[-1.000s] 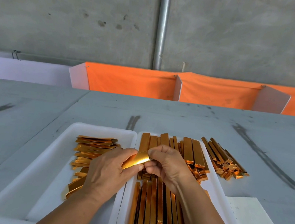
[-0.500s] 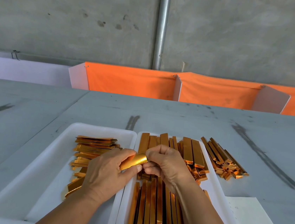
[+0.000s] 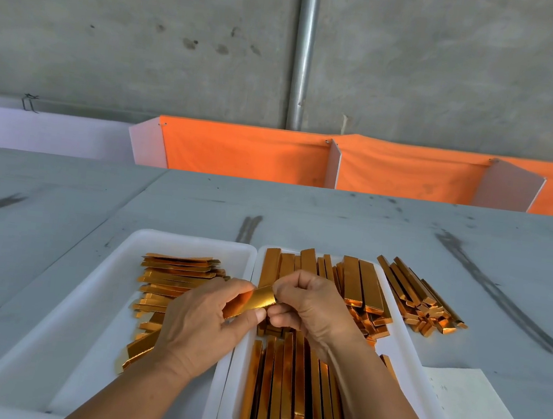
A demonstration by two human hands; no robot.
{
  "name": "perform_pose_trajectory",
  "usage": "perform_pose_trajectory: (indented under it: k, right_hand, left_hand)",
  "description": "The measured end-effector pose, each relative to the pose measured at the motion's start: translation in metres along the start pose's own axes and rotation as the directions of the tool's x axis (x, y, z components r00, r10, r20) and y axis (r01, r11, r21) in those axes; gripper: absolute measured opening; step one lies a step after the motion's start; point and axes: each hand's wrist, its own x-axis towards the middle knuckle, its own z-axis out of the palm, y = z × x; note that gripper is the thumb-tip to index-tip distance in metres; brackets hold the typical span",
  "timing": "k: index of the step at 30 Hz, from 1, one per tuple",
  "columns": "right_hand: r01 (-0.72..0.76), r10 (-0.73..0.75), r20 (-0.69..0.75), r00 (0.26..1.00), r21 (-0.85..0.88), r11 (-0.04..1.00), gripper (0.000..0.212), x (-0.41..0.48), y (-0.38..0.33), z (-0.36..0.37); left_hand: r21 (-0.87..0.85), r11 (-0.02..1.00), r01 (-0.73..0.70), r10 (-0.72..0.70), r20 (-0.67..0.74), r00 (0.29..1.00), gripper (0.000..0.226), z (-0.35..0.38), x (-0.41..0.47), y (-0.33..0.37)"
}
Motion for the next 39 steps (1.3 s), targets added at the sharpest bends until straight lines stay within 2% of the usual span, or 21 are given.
perform_pose_trajectory:
  k: [5, 11, 16, 29, 33, 39]
  right_hand:
    - [0.055, -0.056, -0.03, 0.998, -0.02, 0.998, 0.005, -0.0004, 0.0016, 0.0]
    - [0.09, -0.093, -0.029, 0.995, -0.074, 0.993, 0.019, -0.0014, 0.001, 0.0008]
    - [0.092, -0.093, -0.004, 0.996, -0.095, 0.991, 0.015, -0.0023, 0.0007, 0.0014]
    - [0.041, -0.047, 0.063, 0.997, 0.103, 0.994, 0.01, -0.0015, 0.0012, -0.0002]
    - [0.093, -0.103, 0.061, 0.993, 0.14, 0.986, 0.009, -0.0008, 0.0035, 0.0016]
    - [0.169, -0.175, 0.062, 0.983, 0.1, 0.981, 0.017, 0.0003, 0.0083, 0.0058]
  left_hand:
    - [0.025, 1.0, 0.007, -0.006, -0.045, 0.999, 0.035, -0.0005, 0.0007, 0.0021]
    - [-0.002, 0.999, 0.039, -0.039, -0.063, 0.997, 0.036, -0.0011, 0.0013, 0.0029]
    - [0.011, 0.999, 0.03, -0.029, -0.05, 0.998, 0.036, -0.001, 0.0013, 0.0033]
    - [-0.057, 0.998, 0.029, -0.033, -0.07, 0.997, 0.05, -0.0035, -0.0005, 0.0044]
    - [-0.044, 0.998, 0.041, -0.044, -0.074, 0.996, 0.035, -0.0034, 0.0009, 0.0085]
    - [-0.054, 0.995, 0.087, -0.092, -0.083, 0.992, 0.04, -0.0035, 0.0028, 0.007]
